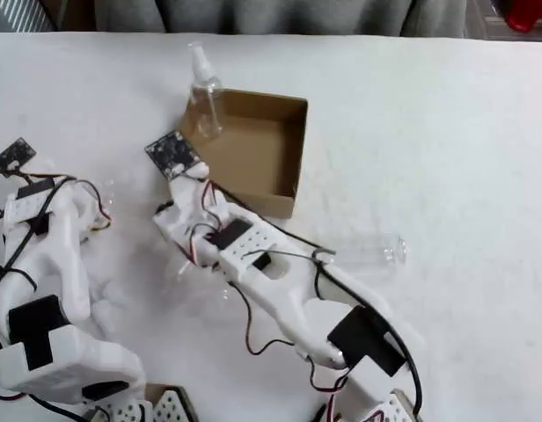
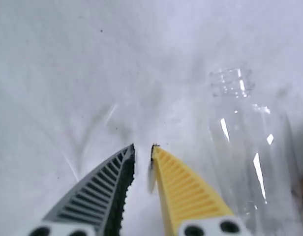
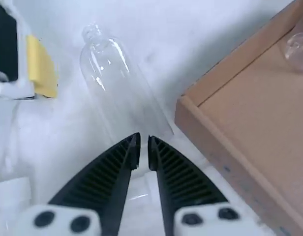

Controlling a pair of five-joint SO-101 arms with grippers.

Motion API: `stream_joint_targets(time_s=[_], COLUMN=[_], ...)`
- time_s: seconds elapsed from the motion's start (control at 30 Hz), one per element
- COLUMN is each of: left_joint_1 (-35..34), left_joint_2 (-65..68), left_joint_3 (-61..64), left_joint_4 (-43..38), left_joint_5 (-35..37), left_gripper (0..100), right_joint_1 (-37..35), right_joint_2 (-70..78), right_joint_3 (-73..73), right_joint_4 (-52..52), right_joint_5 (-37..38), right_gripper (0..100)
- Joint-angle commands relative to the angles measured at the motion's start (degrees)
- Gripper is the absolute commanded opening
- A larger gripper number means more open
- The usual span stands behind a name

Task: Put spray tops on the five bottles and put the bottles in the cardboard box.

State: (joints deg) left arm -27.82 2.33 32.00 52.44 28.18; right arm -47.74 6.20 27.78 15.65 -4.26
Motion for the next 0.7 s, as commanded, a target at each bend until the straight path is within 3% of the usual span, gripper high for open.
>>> stream_joint_targets(time_s=[0.0, 0.17, 0.67], left_joint_1=[-0.57, -0.22, -0.13], left_joint_2=[-0.75, -0.75, -0.75], left_joint_3=[-0.26, -0.18, 0.44], left_joint_4=[-1.32, -1.05, -1.05], left_joint_5=[0.26, 0.26, 0.26], left_gripper=[7, 7, 7], right_joint_1=[-1.45, -1.36, -0.66], right_joint_2=[-2.95, -0.66, 5.93], right_joint_3=[-1.23, -1.58, -1.58], right_joint_4=[-0.13, -0.66, -15.69], right_joint_5=[0.18, 0.00, 0.09], right_gripper=[1.5, 1.5, 1.5])
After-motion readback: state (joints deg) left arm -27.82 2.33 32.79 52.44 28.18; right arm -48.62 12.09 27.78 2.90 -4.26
